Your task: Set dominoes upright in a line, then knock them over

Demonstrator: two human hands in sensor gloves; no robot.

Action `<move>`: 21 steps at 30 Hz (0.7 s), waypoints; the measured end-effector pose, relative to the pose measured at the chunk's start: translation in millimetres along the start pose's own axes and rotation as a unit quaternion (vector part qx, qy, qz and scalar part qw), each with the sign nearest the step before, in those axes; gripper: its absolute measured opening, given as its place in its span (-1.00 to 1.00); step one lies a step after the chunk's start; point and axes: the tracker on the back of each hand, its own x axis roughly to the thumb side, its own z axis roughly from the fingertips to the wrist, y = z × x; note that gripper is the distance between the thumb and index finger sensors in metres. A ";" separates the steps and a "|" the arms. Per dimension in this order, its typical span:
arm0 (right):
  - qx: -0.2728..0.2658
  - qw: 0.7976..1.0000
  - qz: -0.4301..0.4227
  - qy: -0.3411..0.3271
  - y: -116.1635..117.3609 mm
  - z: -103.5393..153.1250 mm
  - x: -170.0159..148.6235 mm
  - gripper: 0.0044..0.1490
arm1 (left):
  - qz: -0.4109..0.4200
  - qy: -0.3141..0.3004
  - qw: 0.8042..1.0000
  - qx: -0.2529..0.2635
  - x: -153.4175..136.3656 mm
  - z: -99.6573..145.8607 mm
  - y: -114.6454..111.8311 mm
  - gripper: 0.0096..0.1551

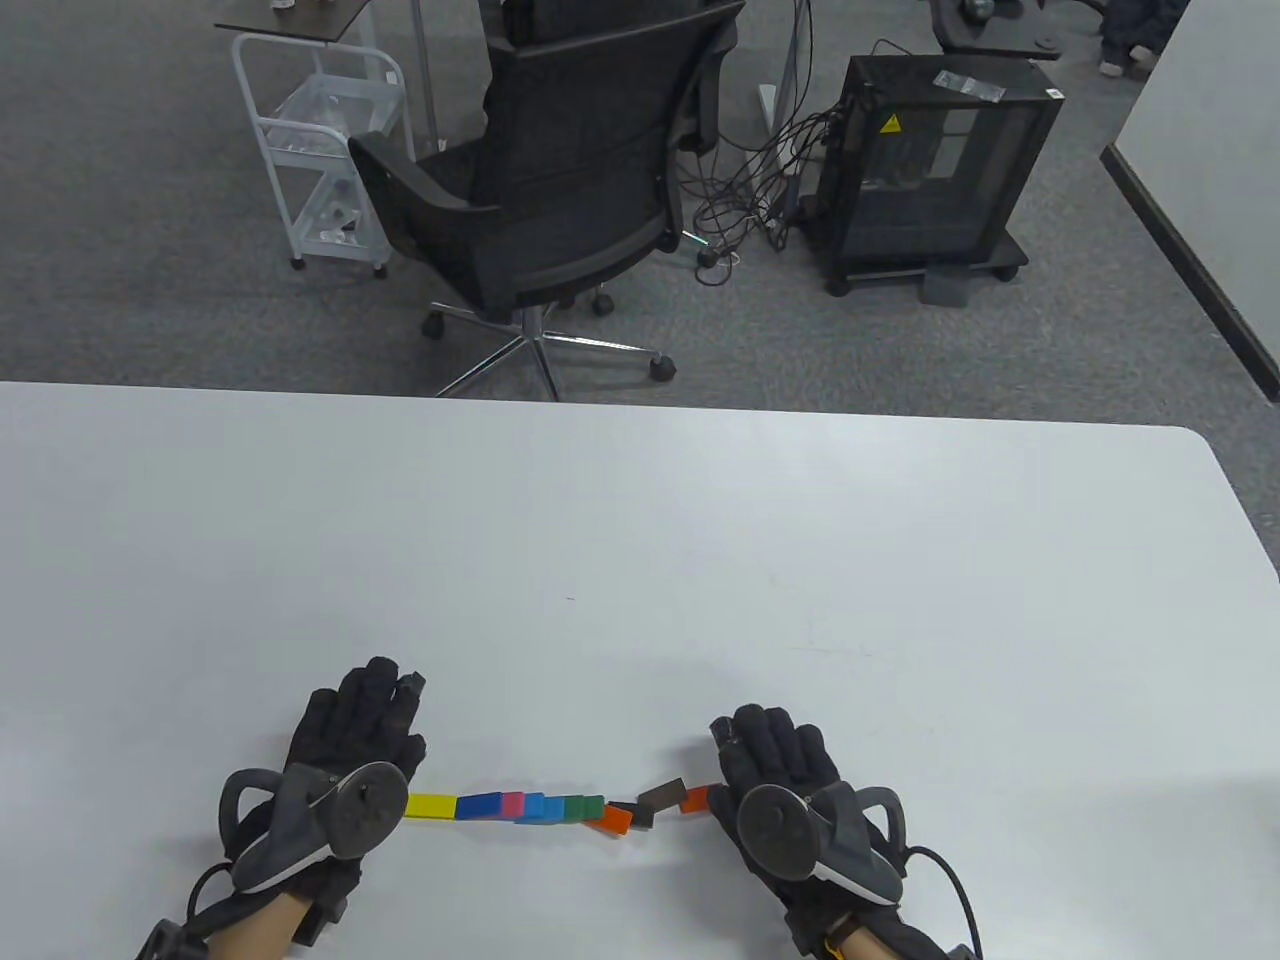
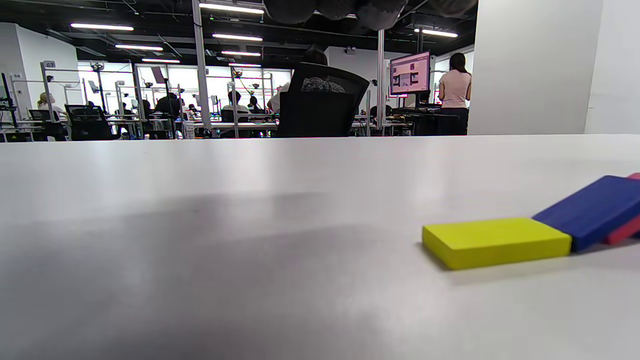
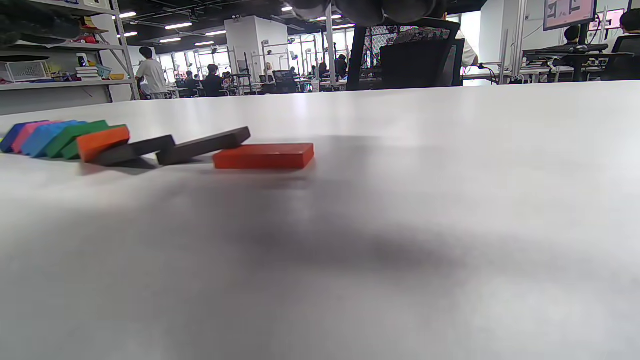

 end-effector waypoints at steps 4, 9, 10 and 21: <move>-0.004 1.000 -0.001 0.001 -0.4 0.2 -0.6 -0.15 | -0.010 -0.004 1.000 -0.007 1.4 -0.2 -1.1 -0.31; 0.002 1.000 -0.001 0.002 1.6 -0.1 -0.8 -0.15 | -0.020 -0.008 1.000 -0.013 2.3 -0.6 -2.1 -0.30; 0.003 1.000 0.000 0.001 1.8 -0.1 -0.6 -0.15 | -0.018 -0.010 1.000 -0.015 2.7 -0.4 -1.8 -0.30; 0.006 1.000 0.001 0.000 2.6 -0.1 -0.1 -0.15 | -0.021 -0.022 0.999 -0.035 6.5 -0.5 -3.1 -0.29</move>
